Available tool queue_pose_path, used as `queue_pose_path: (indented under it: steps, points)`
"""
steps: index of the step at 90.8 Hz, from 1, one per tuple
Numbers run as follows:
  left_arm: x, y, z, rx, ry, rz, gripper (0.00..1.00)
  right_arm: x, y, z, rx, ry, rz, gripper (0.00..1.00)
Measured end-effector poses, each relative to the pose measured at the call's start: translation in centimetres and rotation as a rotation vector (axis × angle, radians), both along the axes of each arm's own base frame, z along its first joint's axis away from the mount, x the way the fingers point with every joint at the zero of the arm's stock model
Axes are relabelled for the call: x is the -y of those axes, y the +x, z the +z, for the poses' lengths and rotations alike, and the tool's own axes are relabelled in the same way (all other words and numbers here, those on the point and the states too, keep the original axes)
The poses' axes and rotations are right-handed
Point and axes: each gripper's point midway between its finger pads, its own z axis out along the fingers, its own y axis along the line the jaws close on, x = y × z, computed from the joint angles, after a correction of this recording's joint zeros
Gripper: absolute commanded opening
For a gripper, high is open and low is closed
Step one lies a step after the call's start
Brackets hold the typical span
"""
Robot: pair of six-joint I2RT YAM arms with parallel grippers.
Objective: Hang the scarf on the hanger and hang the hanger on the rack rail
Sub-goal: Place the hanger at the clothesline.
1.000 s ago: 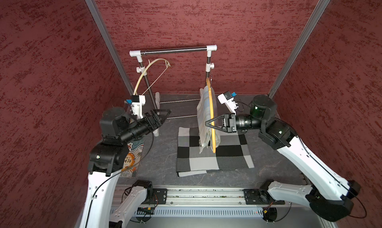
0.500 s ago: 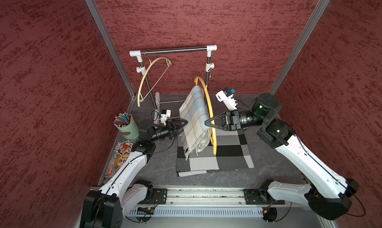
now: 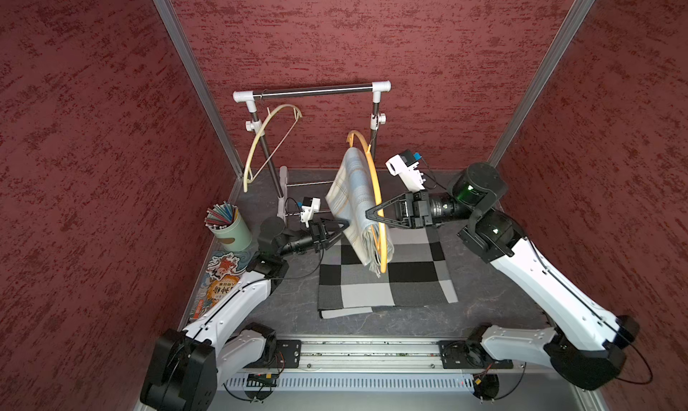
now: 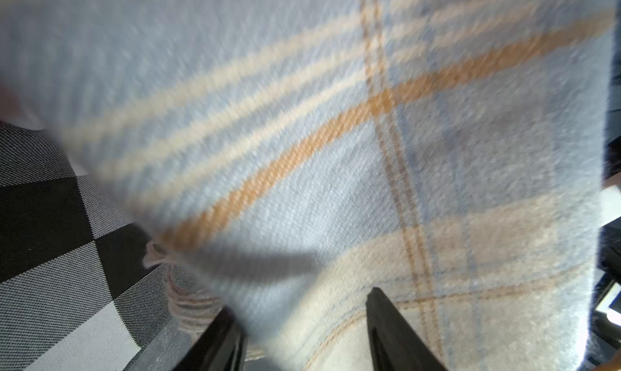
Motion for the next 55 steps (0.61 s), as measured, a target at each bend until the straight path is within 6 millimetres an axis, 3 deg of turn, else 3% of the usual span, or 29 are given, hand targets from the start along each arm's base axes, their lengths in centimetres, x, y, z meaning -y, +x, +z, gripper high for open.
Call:
queue_pose_path:
  steps: [10, 20, 32, 55]
  points:
    - [0.9, -0.5, -0.3, -0.008, 0.002, -0.031, 0.66, -0.1, 0.1, 0.1, -0.001, 0.002, 0.0, 0.0]
    - [1.5, -0.7, -0.6, -0.017, -0.01, -0.052, 0.6, -0.2, 0.2, 0.3, 0.0, 0.005, 0.001, 0.0]
    - [2.1, -1.2, -0.8, -0.026, -0.023, -0.072, 0.45, -0.2, 0.2, 0.3, -0.001, 0.006, 0.001, 0.0]
    - [1.9, -1.2, -1.0, -0.031, -0.027, -0.068, 0.05, -0.2, 0.2, 0.3, -0.001, 0.005, 0.001, 0.0]
